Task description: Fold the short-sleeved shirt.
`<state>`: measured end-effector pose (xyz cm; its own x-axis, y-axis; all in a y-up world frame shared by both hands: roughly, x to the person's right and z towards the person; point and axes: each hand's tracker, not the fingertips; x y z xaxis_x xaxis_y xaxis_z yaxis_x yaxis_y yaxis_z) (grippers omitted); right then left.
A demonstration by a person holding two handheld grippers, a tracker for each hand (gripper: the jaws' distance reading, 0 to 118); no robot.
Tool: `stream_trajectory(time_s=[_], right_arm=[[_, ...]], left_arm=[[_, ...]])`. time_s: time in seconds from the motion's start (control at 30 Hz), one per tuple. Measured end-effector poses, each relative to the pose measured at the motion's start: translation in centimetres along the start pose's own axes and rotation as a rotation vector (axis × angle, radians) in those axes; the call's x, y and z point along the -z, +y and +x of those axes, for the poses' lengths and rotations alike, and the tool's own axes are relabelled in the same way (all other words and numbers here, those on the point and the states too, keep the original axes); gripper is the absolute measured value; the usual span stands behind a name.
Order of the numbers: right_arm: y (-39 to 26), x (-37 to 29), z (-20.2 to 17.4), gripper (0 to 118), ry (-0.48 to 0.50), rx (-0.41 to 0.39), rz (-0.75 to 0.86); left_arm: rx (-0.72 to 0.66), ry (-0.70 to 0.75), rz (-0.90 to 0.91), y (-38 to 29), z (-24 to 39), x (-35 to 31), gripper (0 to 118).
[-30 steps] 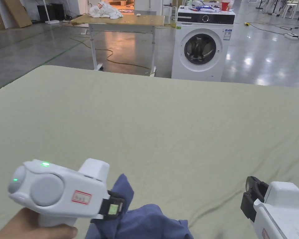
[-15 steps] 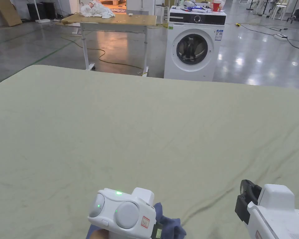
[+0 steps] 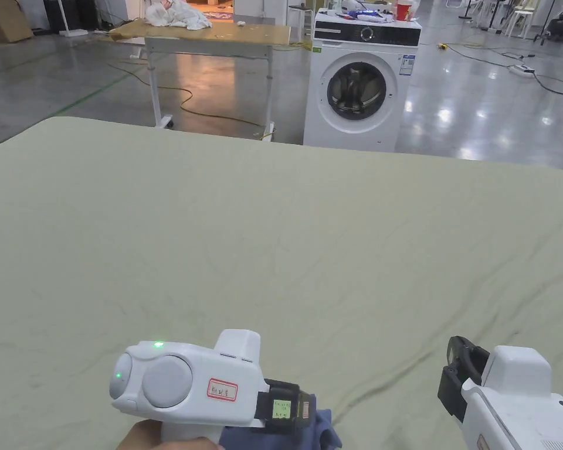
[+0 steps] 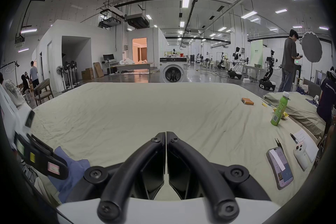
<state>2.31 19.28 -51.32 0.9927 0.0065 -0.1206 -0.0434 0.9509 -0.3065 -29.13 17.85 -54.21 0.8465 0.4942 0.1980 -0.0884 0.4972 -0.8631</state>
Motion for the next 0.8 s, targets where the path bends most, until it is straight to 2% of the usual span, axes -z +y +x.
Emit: stream_trajectory(time_s=[0.03,0.07,0.17,0.27,0.57,0.67,0.8], right_arm=[[0.0,0.0,0.0,0,-0.001,0.000,0.003],[0.1,-0.1,0.0,0,-0.002,-0.001,0.003],[0.1,-0.1,0.1,0,-0.003,0.002,0.002],[0.0,-0.2,0.1,0,-0.006,0.003,0.000],[0.1,-0.3,-0.6,0,0.003,0.016,0.020],[0.4,-0.4,-1.2,0,0.001,0.010,0.046],[1.2,-0.5,-2.0,0,-0.007,0.014,0.097]], left_arm=[[-0.013,0.013,-0.023,-0.2,-0.3,1.0,23],[-0.018,0.013,-0.054,-0.5,-0.7,2.1,19],[-0.052,-0.030,-0.093,-1.7,-1.3,5.3,18],[-0.022,-0.014,-0.058,-2.6,-1.5,7.3,14],[-0.009,-0.026,0.003,-2.5,-1.1,5.9,9],[0.076,-0.018,0.113,-1.6,-0.4,3.5,9],[0.208,0.124,0.363,-0.7,0.2,0.0,9]])
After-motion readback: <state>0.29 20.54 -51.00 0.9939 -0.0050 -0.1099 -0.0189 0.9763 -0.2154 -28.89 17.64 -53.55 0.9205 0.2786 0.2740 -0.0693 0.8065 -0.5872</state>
